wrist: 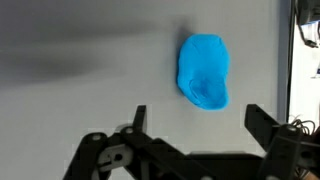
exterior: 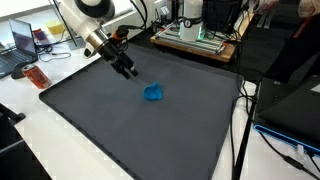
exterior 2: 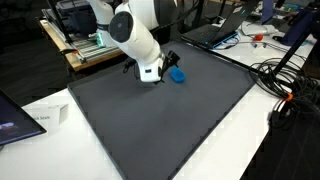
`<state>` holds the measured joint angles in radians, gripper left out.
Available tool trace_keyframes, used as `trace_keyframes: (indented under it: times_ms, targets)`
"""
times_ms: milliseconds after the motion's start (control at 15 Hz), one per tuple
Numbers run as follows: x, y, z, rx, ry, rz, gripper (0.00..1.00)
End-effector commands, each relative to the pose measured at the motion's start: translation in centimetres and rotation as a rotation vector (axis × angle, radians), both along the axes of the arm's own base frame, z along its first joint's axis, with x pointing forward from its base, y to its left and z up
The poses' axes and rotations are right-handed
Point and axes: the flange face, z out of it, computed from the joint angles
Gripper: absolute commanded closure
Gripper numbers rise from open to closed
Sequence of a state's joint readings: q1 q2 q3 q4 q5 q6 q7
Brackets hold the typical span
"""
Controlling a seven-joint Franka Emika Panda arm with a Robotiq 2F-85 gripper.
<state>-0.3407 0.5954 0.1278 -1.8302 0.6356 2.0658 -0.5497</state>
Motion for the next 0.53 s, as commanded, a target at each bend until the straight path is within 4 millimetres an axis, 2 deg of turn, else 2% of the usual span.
trace_keyframes:
  times_ms: [0,467]
  targets:
    - [-3.6,-0.8,1.0,0.033,-0.094,-0.008,0.00]
    - [-7.5,-1.0,2.1,0.019,-0.196,0.017,0.00]
